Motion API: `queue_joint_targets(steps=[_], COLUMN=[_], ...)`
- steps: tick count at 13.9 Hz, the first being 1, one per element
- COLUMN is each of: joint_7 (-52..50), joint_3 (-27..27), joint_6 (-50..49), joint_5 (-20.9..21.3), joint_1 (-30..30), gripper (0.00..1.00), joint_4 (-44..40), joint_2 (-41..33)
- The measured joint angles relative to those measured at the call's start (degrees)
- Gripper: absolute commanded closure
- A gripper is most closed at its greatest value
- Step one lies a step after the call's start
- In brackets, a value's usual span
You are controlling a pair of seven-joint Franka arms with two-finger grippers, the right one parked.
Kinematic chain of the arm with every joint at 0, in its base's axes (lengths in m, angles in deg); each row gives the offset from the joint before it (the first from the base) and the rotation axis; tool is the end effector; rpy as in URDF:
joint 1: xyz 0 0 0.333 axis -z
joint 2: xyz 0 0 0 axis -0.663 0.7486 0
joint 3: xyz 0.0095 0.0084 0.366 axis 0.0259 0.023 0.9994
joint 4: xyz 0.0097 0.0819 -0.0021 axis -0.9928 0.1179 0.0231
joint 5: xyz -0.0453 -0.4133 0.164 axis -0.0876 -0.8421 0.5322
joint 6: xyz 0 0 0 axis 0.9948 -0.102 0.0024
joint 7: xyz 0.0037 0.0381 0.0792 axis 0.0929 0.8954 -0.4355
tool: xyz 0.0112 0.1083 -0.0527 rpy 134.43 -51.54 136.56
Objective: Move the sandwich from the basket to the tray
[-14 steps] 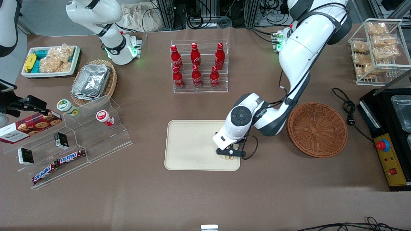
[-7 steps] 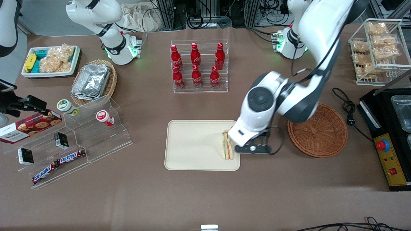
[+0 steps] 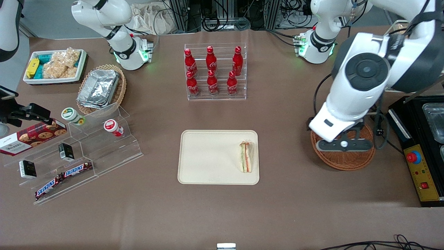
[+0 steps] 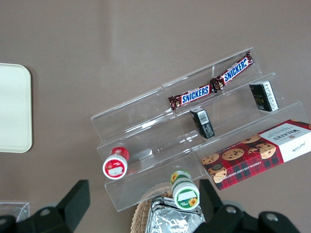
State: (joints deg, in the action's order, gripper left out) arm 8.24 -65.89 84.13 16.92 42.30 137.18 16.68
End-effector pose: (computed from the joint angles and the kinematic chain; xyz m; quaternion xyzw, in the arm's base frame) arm 0.6783 -0.2220 0.5743 -0.9940 0.0332 -0.0016 0.1039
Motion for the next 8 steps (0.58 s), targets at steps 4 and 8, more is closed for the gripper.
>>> queue_joint_targets(steps=[4, 8], joint_7=[6.9, 14.3], joint_3=[0.5, 15.2], joint_6=[-1.7, -4.7], joint_5=[-4.2, -10.8], joint_1=[-7.7, -2.5], gripper=[0.0, 0.0], joint_4=[0.1, 0.1], joint_2=[-1.7, -6.5])
